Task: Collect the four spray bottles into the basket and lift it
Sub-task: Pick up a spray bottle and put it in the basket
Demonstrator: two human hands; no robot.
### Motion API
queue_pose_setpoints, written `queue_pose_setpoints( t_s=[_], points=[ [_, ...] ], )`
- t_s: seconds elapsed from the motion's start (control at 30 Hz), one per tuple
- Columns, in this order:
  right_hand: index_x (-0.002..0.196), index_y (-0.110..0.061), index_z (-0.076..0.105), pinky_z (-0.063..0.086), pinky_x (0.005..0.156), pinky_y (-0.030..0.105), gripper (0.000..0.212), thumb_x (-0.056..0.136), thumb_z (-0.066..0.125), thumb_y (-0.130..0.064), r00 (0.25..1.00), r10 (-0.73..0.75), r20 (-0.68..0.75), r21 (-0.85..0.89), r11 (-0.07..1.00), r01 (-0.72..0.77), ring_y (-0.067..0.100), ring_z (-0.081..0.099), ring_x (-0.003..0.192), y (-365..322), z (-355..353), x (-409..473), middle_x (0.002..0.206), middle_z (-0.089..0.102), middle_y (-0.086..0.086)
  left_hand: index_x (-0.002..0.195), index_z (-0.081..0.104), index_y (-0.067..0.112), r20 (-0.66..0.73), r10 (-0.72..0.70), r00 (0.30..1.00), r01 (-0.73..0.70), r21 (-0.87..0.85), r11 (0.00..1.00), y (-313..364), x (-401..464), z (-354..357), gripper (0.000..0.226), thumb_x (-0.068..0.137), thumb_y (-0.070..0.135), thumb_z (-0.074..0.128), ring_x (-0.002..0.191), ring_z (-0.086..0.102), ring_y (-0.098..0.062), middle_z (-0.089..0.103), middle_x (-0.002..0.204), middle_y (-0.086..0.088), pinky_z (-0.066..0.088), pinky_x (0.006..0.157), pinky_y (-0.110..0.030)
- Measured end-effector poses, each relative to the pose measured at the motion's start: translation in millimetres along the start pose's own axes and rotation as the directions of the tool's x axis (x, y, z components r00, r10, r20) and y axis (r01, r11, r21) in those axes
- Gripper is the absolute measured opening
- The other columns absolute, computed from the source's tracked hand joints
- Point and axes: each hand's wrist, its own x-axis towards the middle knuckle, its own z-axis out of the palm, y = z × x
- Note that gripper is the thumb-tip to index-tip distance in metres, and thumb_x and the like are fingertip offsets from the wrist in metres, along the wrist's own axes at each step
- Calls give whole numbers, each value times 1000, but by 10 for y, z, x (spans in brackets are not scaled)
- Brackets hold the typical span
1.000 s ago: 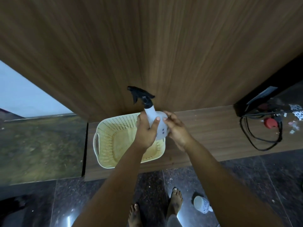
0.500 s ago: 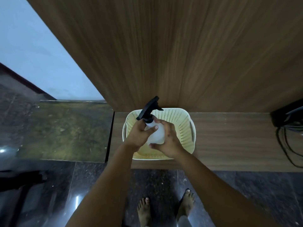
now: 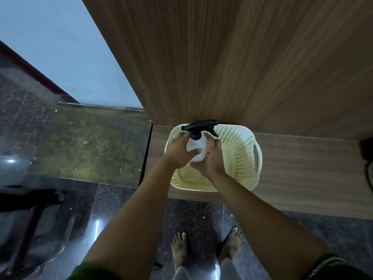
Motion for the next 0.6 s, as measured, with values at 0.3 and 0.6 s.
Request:
queue_pose_setpoints(
  t_s=[0.3, 0.6],
  points=[
    [111, -29, 51, 50, 91, 45, 57, 62, 75, -12, 995, -97, -19, 9, 995, 97, 32, 51, 113, 163, 243, 161, 103, 57, -4, 133, 47, 9, 115, -61, 991, 48, 112, 993, -235, 269, 259, 46, 91, 24, 60, 130, 41, -33, 44, 143, -11, 30, 107, -38],
    [116, 1, 55, 49, 72, 16, 58, 62, 73, 0, 990, 90, 112, 155, 982, -107, 15, 60, 98, 438, 451, 366, 110, 63, 13, 130, 49, 9, 82, -198, 977, 207, -122, 971, -383, 461, 408, 54, 81, 11, 70, 121, 51, -27, 55, 132, -10, 38, 92, -26]
  ],
)
